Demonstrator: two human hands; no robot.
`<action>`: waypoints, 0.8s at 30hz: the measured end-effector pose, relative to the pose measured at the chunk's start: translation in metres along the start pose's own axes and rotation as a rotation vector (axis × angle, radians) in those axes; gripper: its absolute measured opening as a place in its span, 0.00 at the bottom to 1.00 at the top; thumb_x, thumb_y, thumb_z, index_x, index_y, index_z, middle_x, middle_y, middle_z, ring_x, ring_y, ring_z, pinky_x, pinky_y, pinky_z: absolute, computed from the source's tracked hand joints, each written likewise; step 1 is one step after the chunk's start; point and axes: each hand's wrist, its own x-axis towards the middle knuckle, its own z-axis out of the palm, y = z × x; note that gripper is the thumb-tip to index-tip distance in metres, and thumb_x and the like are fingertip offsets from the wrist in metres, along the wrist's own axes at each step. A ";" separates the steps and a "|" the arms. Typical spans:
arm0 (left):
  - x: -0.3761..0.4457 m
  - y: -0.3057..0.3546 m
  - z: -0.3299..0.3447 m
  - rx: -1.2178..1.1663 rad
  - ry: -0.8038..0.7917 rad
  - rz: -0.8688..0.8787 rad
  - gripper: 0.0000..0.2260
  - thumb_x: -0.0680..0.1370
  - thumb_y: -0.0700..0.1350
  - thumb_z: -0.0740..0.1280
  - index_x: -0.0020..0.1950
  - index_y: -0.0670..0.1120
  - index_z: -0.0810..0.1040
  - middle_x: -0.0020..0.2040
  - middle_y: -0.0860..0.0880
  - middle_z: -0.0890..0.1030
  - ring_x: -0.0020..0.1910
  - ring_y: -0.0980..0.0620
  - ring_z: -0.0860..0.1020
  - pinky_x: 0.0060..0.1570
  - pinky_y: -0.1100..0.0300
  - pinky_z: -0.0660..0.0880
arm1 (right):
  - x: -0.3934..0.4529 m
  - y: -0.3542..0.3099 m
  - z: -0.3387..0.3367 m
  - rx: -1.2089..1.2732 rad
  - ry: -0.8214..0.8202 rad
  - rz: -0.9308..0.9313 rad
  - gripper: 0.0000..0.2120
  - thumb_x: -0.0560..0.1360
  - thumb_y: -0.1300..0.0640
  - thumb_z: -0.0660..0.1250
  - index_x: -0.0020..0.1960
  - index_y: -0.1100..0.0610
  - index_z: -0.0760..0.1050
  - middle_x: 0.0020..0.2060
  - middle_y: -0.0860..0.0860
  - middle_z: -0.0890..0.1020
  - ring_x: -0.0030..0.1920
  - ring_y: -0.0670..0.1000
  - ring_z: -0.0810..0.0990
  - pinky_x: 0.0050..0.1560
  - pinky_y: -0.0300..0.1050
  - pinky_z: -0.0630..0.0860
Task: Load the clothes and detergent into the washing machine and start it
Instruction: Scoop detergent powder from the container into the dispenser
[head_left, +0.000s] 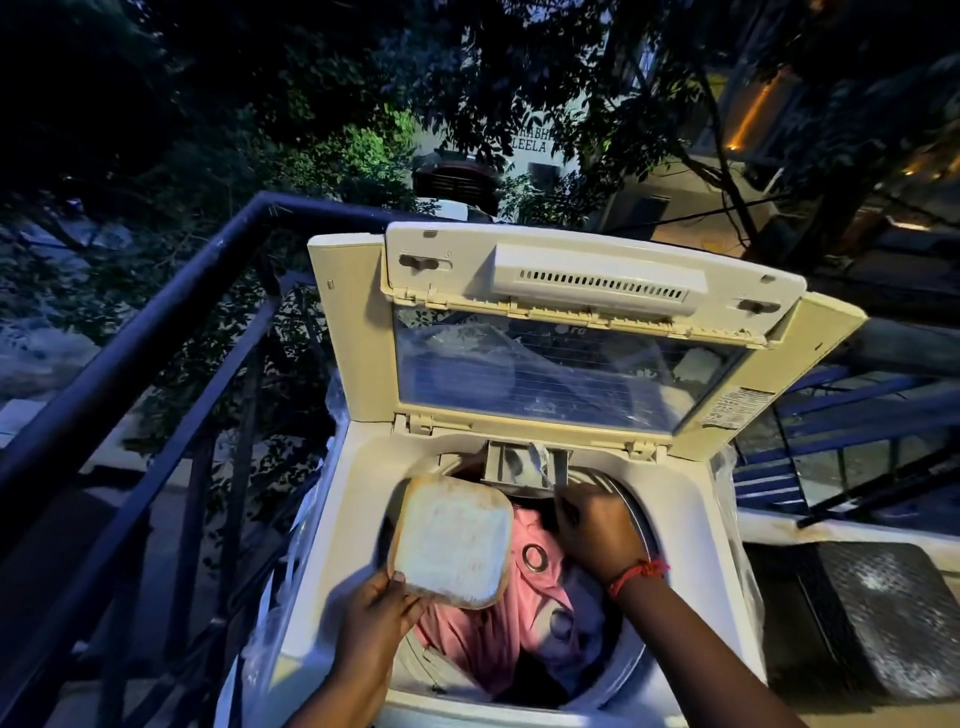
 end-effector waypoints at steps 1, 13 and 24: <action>0.001 0.000 0.003 -0.004 -0.011 -0.004 0.10 0.80 0.33 0.59 0.59 0.35 0.75 0.50 0.38 0.81 0.46 0.44 0.80 0.39 0.64 0.80 | -0.004 -0.002 -0.002 0.064 0.050 0.052 0.09 0.73 0.54 0.65 0.35 0.55 0.78 0.29 0.52 0.80 0.29 0.53 0.78 0.28 0.45 0.71; -0.014 -0.002 0.049 0.020 -0.129 -0.022 0.09 0.81 0.32 0.57 0.56 0.34 0.76 0.46 0.38 0.82 0.44 0.43 0.80 0.35 0.65 0.81 | -0.076 -0.026 0.004 -0.202 0.053 -0.220 0.22 0.60 0.64 0.74 0.54 0.57 0.81 0.33 0.51 0.79 0.33 0.54 0.79 0.24 0.42 0.71; -0.044 -0.026 0.099 0.046 -0.282 -0.023 0.10 0.81 0.32 0.56 0.56 0.36 0.75 0.36 0.48 0.85 0.34 0.55 0.84 0.40 0.63 0.80 | -0.128 0.007 -0.036 0.185 0.234 0.175 0.12 0.72 0.49 0.69 0.51 0.53 0.83 0.40 0.47 0.81 0.47 0.45 0.73 0.47 0.33 0.69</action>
